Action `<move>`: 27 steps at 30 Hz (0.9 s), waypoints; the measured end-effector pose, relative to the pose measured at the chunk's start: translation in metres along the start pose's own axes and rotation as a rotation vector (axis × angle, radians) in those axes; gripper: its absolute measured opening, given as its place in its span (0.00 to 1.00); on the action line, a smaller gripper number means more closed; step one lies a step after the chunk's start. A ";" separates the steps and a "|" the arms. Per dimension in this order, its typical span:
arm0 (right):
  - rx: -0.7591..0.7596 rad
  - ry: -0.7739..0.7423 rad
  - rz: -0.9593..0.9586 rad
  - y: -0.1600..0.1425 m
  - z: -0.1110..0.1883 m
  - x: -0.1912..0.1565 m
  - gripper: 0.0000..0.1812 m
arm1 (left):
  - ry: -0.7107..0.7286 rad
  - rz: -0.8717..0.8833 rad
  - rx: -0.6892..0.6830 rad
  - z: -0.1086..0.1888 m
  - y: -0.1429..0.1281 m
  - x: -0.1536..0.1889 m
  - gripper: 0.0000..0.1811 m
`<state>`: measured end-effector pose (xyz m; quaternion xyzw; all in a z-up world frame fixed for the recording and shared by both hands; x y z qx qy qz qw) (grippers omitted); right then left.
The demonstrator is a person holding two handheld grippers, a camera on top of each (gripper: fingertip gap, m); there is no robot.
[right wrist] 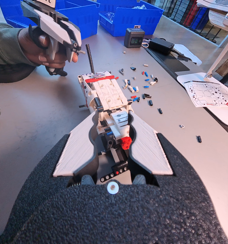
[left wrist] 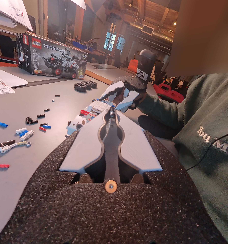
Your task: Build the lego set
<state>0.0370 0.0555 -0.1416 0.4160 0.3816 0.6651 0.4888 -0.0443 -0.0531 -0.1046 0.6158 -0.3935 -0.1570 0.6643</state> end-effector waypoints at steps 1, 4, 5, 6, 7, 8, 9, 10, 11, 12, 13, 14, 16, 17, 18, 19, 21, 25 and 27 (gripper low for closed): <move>0.005 0.000 -0.002 0.000 0.000 0.000 0.24 | 0.002 0.004 0.009 0.001 0.001 -0.001 0.04; 0.015 -0.001 -0.010 0.000 0.000 0.001 0.24 | 0.004 0.018 0.030 0.004 0.004 -0.002 0.04; 0.017 -0.001 -0.013 0.000 0.000 0.001 0.24 | 0.003 0.020 0.034 0.004 0.004 -0.003 0.04; 0.020 -0.002 -0.015 0.000 0.000 0.001 0.24 | 0.002 0.022 0.037 0.005 0.005 -0.003 0.04; 0.023 -0.004 -0.015 0.000 0.000 0.002 0.24 | 0.001 0.024 0.039 0.005 0.005 -0.003 0.04; 0.026 -0.005 -0.016 0.000 0.000 0.002 0.24 | 0.001 0.025 0.039 0.005 0.005 -0.003 0.04; 0.027 -0.006 -0.017 0.000 0.000 0.002 0.24 | 0.000 0.024 0.039 0.005 0.005 -0.003 0.04; 0.029 -0.007 -0.018 0.000 0.000 0.002 0.25 | 0.000 0.023 0.037 0.005 0.005 -0.003 0.04; 0.032 -0.007 -0.020 0.000 0.000 0.002 0.25 | -0.001 0.022 0.035 0.005 0.004 -0.002 0.04; 0.036 -0.006 -0.022 0.000 0.000 0.002 0.25 | 0.000 0.021 0.034 0.004 0.004 -0.002 0.04; 0.039 -0.005 -0.025 0.000 0.000 0.003 0.25 | 0.000 0.020 0.033 0.004 0.004 -0.002 0.04; 0.043 -0.004 -0.031 0.000 0.000 0.003 0.25 | -0.001 0.019 0.032 0.004 0.004 -0.001 0.04; 0.047 -0.001 -0.043 0.000 0.000 0.003 0.25 | -0.001 0.019 0.032 0.004 0.004 -0.001 0.04; 0.049 -0.001 -0.045 0.000 0.000 0.003 0.25 | -0.001 0.020 0.033 0.004 0.004 -0.002 0.04; 0.050 -0.001 -0.046 0.000 0.000 0.003 0.25 | -0.001 0.020 0.034 0.004 0.005 -0.002 0.04; 0.051 -0.001 -0.046 0.000 0.000 0.003 0.25 | -0.001 0.020 0.034 0.004 0.005 -0.002 0.04; 0.055 -0.001 -0.049 0.000 0.000 0.003 0.25 | 0.000 0.019 0.031 0.004 0.004 -0.002 0.04; 0.062 -0.003 -0.053 0.000 -0.001 0.003 0.25 | 0.005 0.015 0.019 0.003 0.002 -0.002 0.04; 0.064 -0.004 -0.056 0.000 -0.001 0.003 0.25 | 0.009 0.015 0.022 0.004 0.003 -0.003 0.04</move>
Point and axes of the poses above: each gripper's, where its closed fingertips meet, z back along the fingers, y out of its top, x = y × z across the jaws, the point moved 2 cm from there along z, back along the fingers, and after that the axes turned 10 degrees about -y, right-handed, at the moved point
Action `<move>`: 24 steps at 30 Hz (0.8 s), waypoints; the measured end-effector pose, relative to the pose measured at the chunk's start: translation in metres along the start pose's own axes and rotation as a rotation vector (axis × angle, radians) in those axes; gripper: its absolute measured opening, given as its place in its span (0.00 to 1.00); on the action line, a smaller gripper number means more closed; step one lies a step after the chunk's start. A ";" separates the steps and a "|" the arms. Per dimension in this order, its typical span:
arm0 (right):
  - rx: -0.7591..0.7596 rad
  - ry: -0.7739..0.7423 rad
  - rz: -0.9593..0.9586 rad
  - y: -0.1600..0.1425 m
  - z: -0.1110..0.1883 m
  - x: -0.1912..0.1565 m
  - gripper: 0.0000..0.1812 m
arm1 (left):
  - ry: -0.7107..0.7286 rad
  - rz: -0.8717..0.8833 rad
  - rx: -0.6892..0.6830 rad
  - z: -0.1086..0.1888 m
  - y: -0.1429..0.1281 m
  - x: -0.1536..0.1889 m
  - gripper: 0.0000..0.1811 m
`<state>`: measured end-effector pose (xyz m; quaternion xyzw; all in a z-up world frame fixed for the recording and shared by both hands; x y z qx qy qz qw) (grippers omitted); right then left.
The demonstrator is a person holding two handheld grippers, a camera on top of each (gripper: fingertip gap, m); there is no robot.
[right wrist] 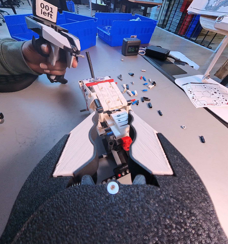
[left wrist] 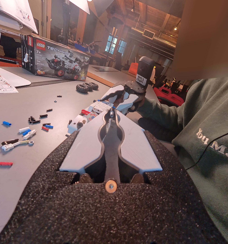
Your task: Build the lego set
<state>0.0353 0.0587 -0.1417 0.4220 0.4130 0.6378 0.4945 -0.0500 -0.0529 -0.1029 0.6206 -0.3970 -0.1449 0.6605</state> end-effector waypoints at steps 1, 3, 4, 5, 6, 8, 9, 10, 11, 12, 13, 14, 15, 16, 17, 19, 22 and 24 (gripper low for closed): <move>0.000 -0.001 0.000 0.000 0.000 0.000 0.25 | 0.004 0.000 0.002 0.001 0.001 -0.001 0.04; 0.002 -0.004 -0.003 0.000 -0.001 0.000 0.25 | 0.013 0.000 0.002 0.002 0.001 -0.002 0.04; 0.003 -0.006 -0.003 0.000 -0.001 0.000 0.25 | 0.016 0.000 0.002 0.002 0.001 -0.003 0.04; 0.002 -0.008 -0.001 0.000 -0.001 0.000 0.25 | 0.018 -0.002 0.001 0.002 0.002 -0.003 0.04; 0.002 -0.011 0.002 0.000 -0.001 0.000 0.25 | 0.021 -0.006 -0.002 0.002 0.002 -0.003 0.04; 0.003 -0.015 0.002 0.000 -0.001 0.000 0.25 | 0.028 -0.014 -0.015 0.001 0.000 -0.003 0.04; 0.004 -0.015 0.001 0.000 -0.001 0.000 0.25 | 0.029 -0.016 -0.022 0.000 -0.001 -0.003 0.04; 0.003 -0.016 0.002 0.000 0.000 0.000 0.25 | 0.030 -0.018 -0.029 0.000 -0.002 -0.003 0.04; 0.002 -0.018 0.006 0.000 0.000 0.000 0.25 | 0.031 -0.021 -0.035 -0.001 -0.003 -0.003 0.04; 0.002 -0.021 0.011 0.000 0.000 0.000 0.24 | 0.033 -0.025 -0.042 -0.002 -0.004 -0.003 0.04; 0.003 -0.023 0.014 0.000 0.000 0.000 0.24 | 0.035 -0.029 -0.048 -0.003 -0.005 -0.003 0.04; 0.004 -0.024 0.013 0.000 0.000 0.000 0.24 | 0.035 -0.033 -0.055 -0.003 -0.005 -0.002 0.04; 0.006 -0.025 0.012 0.000 0.000 0.000 0.24 | 0.036 -0.037 -0.060 -0.004 -0.006 -0.002 0.04; 0.006 -0.027 0.014 0.000 0.001 0.000 0.24 | 0.037 -0.042 -0.065 -0.004 -0.007 -0.002 0.04; 0.005 -0.030 0.018 0.000 0.001 0.000 0.24 | 0.038 -0.047 -0.071 -0.005 -0.008 -0.001 0.04; 0.004 -0.037 0.030 0.000 0.001 -0.001 0.24 | 0.042 -0.057 -0.084 -0.006 -0.009 -0.001 0.04; 0.002 -0.045 0.048 0.001 0.002 -0.002 0.23 | 0.048 -0.076 -0.106 -0.008 -0.012 -0.001 0.04; 0.004 -0.053 0.058 0.002 0.003 -0.001 0.23 | 0.052 -0.090 -0.121 -0.009 -0.014 0.000 0.04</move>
Point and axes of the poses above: each gripper's, where its closed fingertips meet, z back along the fingers, y out of its top, x = y × z across the jaws, the point moved 2 cm from there along z, back along the fingers, and after that the axes turned 10 degrees about -y, right-handed, at the moved point
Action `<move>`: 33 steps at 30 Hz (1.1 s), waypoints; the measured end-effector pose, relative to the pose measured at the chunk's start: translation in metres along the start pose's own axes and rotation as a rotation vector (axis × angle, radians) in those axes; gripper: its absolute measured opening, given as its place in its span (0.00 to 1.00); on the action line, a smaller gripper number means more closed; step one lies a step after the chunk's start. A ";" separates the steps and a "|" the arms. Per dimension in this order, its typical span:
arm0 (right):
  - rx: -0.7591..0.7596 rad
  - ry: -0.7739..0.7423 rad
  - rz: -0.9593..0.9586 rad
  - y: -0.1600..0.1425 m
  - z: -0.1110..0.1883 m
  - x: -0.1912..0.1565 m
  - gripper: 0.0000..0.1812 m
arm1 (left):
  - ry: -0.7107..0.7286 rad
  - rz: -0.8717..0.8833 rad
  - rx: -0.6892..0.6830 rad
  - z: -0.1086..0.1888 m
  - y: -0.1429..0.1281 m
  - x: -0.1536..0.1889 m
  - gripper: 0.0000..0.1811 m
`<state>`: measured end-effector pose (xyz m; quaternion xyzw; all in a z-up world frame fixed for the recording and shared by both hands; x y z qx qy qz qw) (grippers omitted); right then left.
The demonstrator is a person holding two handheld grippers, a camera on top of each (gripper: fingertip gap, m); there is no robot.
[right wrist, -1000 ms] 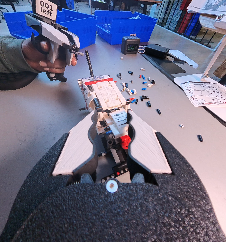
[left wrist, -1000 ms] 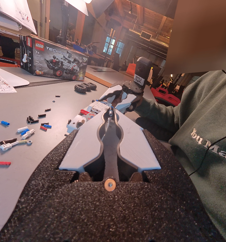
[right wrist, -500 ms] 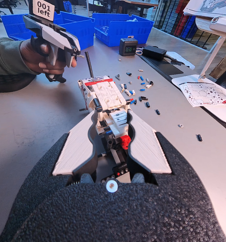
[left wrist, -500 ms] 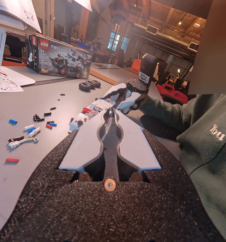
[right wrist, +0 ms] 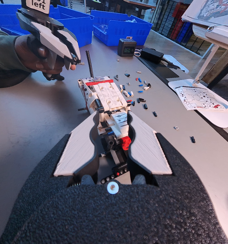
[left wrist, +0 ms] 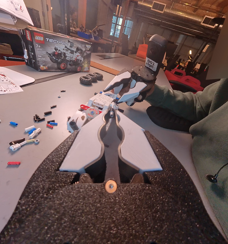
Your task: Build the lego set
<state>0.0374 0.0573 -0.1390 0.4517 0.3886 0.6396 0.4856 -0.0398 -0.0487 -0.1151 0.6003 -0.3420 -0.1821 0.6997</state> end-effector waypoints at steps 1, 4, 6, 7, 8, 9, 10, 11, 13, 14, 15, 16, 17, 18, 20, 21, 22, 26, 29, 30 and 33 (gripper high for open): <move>0.008 -0.003 0.003 0.002 0.001 0.000 0.23 | 0.000 -0.007 -0.007 -0.001 -0.001 0.000 0.04; 0.054 -0.003 0.012 0.013 0.006 -0.002 0.22 | 0.002 -0.037 -0.025 -0.004 -0.002 0.003 0.04; 0.085 -0.001 0.036 0.020 0.009 -0.005 0.22 | 0.004 -0.068 -0.037 -0.006 -0.002 0.005 0.04; 0.100 0.003 0.052 0.024 0.010 -0.009 0.21 | 0.007 -0.092 -0.046 -0.007 -0.003 0.006 0.04; 0.116 0.012 0.066 0.028 0.011 -0.014 0.20 | 0.013 -0.125 -0.056 -0.009 -0.003 0.008 0.04; 0.132 0.027 0.074 0.032 0.011 -0.019 0.19 | 0.020 -0.163 -0.071 -0.010 -0.003 0.010 0.04; 0.149 0.047 0.077 0.036 0.011 -0.026 0.18 | 0.029 -0.205 -0.090 -0.012 -0.004 0.012 0.04; 0.164 0.068 0.077 0.040 0.011 -0.033 0.17 | 0.036 -0.249 -0.110 -0.014 -0.005 0.014 0.04; 0.181 0.103 0.086 0.045 0.011 -0.046 0.16 | 0.046 -0.332 -0.144 -0.018 -0.007 0.020 0.06; 0.185 0.118 0.090 0.047 0.010 -0.052 0.15 | 0.048 -0.367 -0.159 -0.020 -0.009 0.022 0.04; 0.186 0.132 0.094 0.048 0.009 -0.057 0.15 | 0.049 -0.396 -0.174 -0.022 -0.010 0.025 0.04; 0.187 0.143 0.097 0.048 0.009 -0.062 0.14 | 0.044 -0.416 -0.184 -0.023 -0.012 0.027 0.04; 0.188 0.153 0.098 0.048 0.008 -0.065 0.14 | 0.033 -0.423 -0.188 -0.025 -0.013 0.030 0.04; 0.187 0.165 0.099 0.048 0.007 -0.069 0.14 | 0.021 -0.420 -0.185 -0.026 -0.013 0.033 0.04; 0.176 0.187 0.114 0.046 0.006 -0.076 0.14 | -0.011 -0.403 -0.168 -0.028 -0.012 0.038 0.04; 0.172 0.194 0.124 0.045 0.005 -0.079 0.14 | -0.024 -0.393 -0.154 -0.029 -0.010 0.040 0.04; 0.169 0.201 0.131 0.044 0.005 -0.082 0.14 | -0.037 -0.384 -0.140 -0.029 -0.009 0.043 0.04; 0.160 0.224 0.147 0.043 0.003 -0.091 0.15 | -0.105 -0.357 -0.106 -0.031 -0.005 0.054 0.04; 0.167 0.243 0.137 0.045 0.004 -0.096 0.16 | -0.148 -0.348 -0.098 -0.033 -0.006 0.062 0.04; 0.170 0.251 0.134 0.046 0.004 -0.098 0.16 | -0.157 -0.350 -0.098 -0.034 -0.006 0.064 0.04; 0.179 0.254 0.147 0.046 0.004 -0.100 0.12 | -0.178 -0.348 -0.089 -0.037 -0.006 0.068 0.04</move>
Point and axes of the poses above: each gripper's, where its closed fingertips meet, z back along the fingers, y out of its top, x = y × z across the jaws, the point moved 2 cm from there along z, back along the fingers, and after that the axes turned 10 degrees about -y, right-handed, at the moved point
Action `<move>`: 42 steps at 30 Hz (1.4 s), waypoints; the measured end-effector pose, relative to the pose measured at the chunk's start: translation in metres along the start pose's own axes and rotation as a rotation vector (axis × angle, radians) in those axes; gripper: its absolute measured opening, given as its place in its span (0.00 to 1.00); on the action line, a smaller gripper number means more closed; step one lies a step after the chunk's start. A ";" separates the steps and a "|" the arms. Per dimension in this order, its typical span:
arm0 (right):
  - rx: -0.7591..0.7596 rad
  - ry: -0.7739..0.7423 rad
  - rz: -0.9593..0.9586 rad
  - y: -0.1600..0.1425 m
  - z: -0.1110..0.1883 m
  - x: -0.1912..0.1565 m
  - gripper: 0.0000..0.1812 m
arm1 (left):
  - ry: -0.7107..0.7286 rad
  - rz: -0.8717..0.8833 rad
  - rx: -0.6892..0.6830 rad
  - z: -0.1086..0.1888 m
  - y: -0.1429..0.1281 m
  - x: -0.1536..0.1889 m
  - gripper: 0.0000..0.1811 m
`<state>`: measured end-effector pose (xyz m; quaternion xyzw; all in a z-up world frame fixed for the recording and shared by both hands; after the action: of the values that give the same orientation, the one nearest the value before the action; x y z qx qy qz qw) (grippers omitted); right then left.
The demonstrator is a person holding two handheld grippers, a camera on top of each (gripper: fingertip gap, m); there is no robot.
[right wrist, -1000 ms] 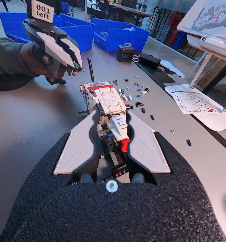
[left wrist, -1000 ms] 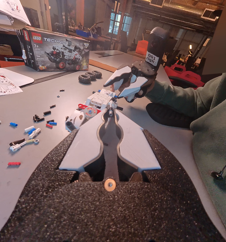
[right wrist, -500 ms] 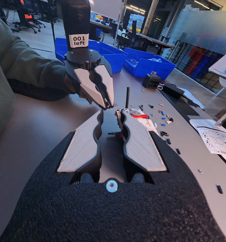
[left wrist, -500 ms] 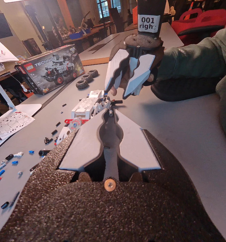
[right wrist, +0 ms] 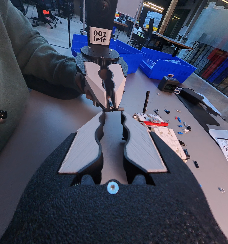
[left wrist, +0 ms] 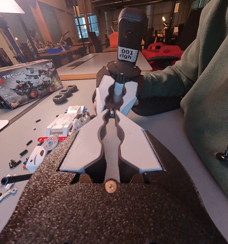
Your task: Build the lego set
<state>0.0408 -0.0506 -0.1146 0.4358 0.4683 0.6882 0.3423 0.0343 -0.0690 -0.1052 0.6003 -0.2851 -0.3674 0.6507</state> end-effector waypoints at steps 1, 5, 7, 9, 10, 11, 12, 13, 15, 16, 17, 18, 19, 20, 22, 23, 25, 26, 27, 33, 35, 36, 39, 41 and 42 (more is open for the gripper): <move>0.003 0.008 0.002 0.000 0.000 -0.001 0.10 | -0.004 0.004 0.006 0.000 0.001 0.000 0.04; 0.014 0.021 -0.002 0.001 0.001 -0.003 0.07 | -0.033 0.030 0.037 -0.001 0.003 0.002 0.04; 0.023 0.039 -0.022 0.003 0.002 -0.005 0.13 | -0.057 0.045 0.069 -0.002 0.007 0.004 0.04; 0.024 0.087 -0.049 0.004 0.003 -0.011 0.19 | -0.079 0.061 0.098 -0.003 0.010 0.006 0.04; 0.031 0.103 -0.062 0.006 0.003 -0.014 0.19 | -0.087 0.066 0.111 -0.003 0.012 0.006 0.04; 0.037 0.095 -0.066 0.007 0.002 -0.013 0.15 | -0.098 0.069 0.126 -0.003 0.013 0.007 0.04; 0.047 0.086 -0.062 0.008 0.002 -0.013 0.09 | -0.102 0.072 0.133 -0.004 0.014 0.008 0.04; 0.061 0.081 -0.065 0.010 0.003 -0.012 0.03 | -0.107 0.070 0.141 -0.004 0.015 0.008 0.04; 0.074 0.078 -0.083 0.011 0.004 -0.010 0.00 | -0.103 0.072 0.148 -0.004 0.017 0.008 0.04; 0.078 0.081 -0.091 0.011 0.005 -0.009 0.00 | -0.097 0.073 0.145 -0.004 0.016 0.007 0.04; 0.081 0.082 -0.098 0.011 0.005 -0.008 0.00 | -0.090 0.073 0.143 -0.004 0.015 0.006 0.04; 0.084 0.080 -0.103 0.011 0.006 -0.007 0.00 | -0.085 0.076 0.142 -0.003 0.015 0.005 0.04; 0.087 0.075 -0.105 0.011 0.006 -0.006 0.00 | -0.083 0.083 0.147 -0.002 0.015 0.004 0.04; 0.086 0.064 -0.103 0.010 0.006 -0.004 0.00 | -0.084 0.093 0.158 -0.001 0.016 0.003 0.04; 0.085 0.036 -0.101 0.009 0.006 0.000 0.00 | -0.083 0.129 0.195 0.002 0.018 0.000 0.04; 0.086 0.029 -0.114 0.010 0.006 0.002 0.06 | -0.084 0.157 0.218 0.004 0.020 -0.003 0.04; 0.078 0.020 -0.145 0.012 0.004 0.005 0.17 | -0.093 0.246 0.296 0.008 0.024 -0.009 0.04; 0.076 0.004 -0.152 0.013 0.003 0.007 0.21 | -0.108 0.312 0.360 0.012 0.028 -0.013 0.04; 0.074 -0.022 -0.156 0.015 0.001 0.009 0.21 | -0.131 0.387 0.435 0.016 0.033 -0.017 0.04; 0.145 -0.141 -0.326 0.035 -0.006 0.024 0.19 | -0.250 0.660 0.766 0.028 0.046 -0.032 0.04; 0.165 -0.167 -0.360 0.040 -0.006 0.026 0.16 | -0.271 0.695 0.801 0.027 0.046 -0.033 0.04; 0.171 -0.188 -0.356 0.041 -0.006 0.028 0.16 | -0.283 0.709 0.815 0.027 0.046 -0.033 0.04; 0.177 -0.223 -0.295 0.043 -0.005 0.028 0.15 | -0.304 0.721 0.824 0.026 0.045 -0.033 0.04; 0.188 -0.217 -0.310 0.046 -0.003 0.028 0.18 | -0.284 0.694 0.786 0.022 0.044 -0.032 0.04; 0.182 -0.205 -0.338 0.047 -0.003 0.028 0.20 | -0.275 0.674 0.764 0.020 0.043 -0.030 0.04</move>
<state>0.0246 -0.0425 -0.0625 0.4480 0.5575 0.5280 0.4580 0.0064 -0.0553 -0.0578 0.6159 -0.6588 -0.0827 0.4240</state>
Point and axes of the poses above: each gripper's, where its closed fingertips meet, z back along the fingers, y out of its top, x = y × z across the jaws, the point moved 2 cm from there along z, back along the fingers, and after that the axes turned 10 degrees about -y, right-handed, at the moved point
